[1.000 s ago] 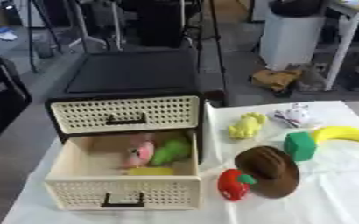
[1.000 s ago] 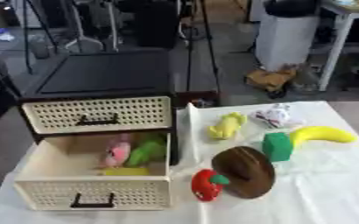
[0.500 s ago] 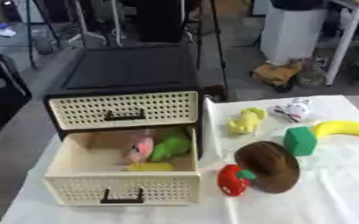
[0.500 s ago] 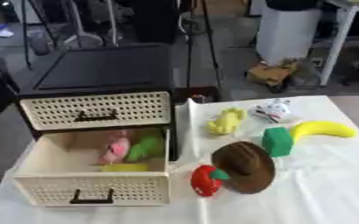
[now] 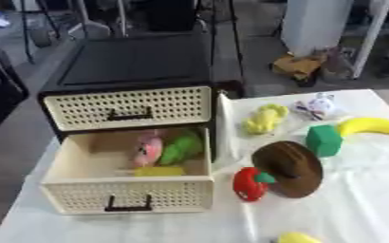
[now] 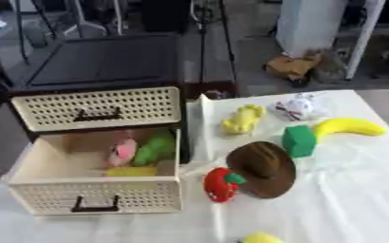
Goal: Pick up objects from table and place into drawer.
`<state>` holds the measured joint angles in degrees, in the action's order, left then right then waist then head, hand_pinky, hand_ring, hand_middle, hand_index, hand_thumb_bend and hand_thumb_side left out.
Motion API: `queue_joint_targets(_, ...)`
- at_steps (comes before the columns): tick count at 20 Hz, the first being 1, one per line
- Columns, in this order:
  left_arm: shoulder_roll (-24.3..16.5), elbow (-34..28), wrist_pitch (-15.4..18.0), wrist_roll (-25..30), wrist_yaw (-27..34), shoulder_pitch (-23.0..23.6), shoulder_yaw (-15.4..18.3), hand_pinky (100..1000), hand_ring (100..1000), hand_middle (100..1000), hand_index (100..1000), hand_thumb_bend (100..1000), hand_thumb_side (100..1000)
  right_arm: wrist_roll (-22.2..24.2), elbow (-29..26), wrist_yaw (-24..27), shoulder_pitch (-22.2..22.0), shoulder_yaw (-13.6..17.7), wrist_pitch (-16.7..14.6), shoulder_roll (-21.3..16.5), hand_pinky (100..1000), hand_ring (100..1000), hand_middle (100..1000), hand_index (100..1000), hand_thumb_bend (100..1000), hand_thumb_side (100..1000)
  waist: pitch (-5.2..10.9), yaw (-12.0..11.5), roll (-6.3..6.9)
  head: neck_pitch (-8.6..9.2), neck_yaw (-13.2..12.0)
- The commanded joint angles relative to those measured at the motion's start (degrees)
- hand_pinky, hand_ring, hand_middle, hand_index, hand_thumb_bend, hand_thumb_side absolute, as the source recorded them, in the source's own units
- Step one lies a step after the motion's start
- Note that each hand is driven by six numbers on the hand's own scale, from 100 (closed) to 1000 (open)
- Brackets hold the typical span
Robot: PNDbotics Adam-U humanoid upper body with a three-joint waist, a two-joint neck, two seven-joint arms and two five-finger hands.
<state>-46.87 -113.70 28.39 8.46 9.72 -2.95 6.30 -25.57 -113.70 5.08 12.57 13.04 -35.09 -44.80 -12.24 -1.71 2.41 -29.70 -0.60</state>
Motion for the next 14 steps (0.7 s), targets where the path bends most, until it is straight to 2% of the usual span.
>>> queue_joint_targets(1, -1.09, -0.89, 1.0, -0.18, 0.3, 0.45, 1.51, 119, 246, 313, 875, 100, 917, -0.43, -0.89, -1.69, 0.09, 0.28, -0.22, -3.58, 719, 783, 646, 811, 353, 1000, 0.47, 0.09, -0.11, -0.69, 0.11)
queue_joint_targets(5, -0.8, -0.89, 1.79, -0.51, 0.43, 1.43, 2.07, 122, 247, 313, 870, 100, 915, -0.11, -0.89, -3.23, -0.67, 0.07, 1.0, -5.71, 733, 794, 659, 836, 330, 1000, 0.06, 0.02, -0.32, -0.45, 0.26)
queue_joint_targets(11, -0.24, -0.89, 2.56, -1.2, 0.24, 2.52, 2.83, 141, 253, 318, 863, 100, 914, 3.38, -0.89, -6.21, -1.39, 0.0, 5.35, -9.27, 761, 817, 686, 870, 301, 1000, -0.54, -0.36, -0.72, -1.1, 0.43)
queue_joint_targets(12, -0.19, -0.89, 2.66, -1.2, 0.21, 2.59, 2.87, 143, 254, 321, 863, 100, 912, 4.5, -0.89, -6.69, -1.47, -0.12, 6.08, -9.8, 765, 820, 690, 878, 387, 1000, -0.59, -0.45, -0.76, -1.42, 0.43)
queue_joint_targets(13, -0.15, -0.89, 2.73, -1.25, 0.2, 2.65, 2.91, 144, 255, 322, 863, 100, 912, 6.02, -0.89, -7.26, -1.55, -0.31, 6.75, -10.36, 766, 821, 692, 880, 425, 1000, -0.62, -0.51, -0.78, -1.75, 0.44)
queue_joint_targets(14, -0.15, -0.89, 2.82, -1.35, 0.21, 2.71, 2.98, 146, 256, 326, 863, 100, 910, 8.1, -0.89, -8.18, -1.71, -0.55, 7.49, -11.13, 770, 825, 702, 893, 610, 1000, -0.63, -0.53, -0.81, -2.19, 0.42)
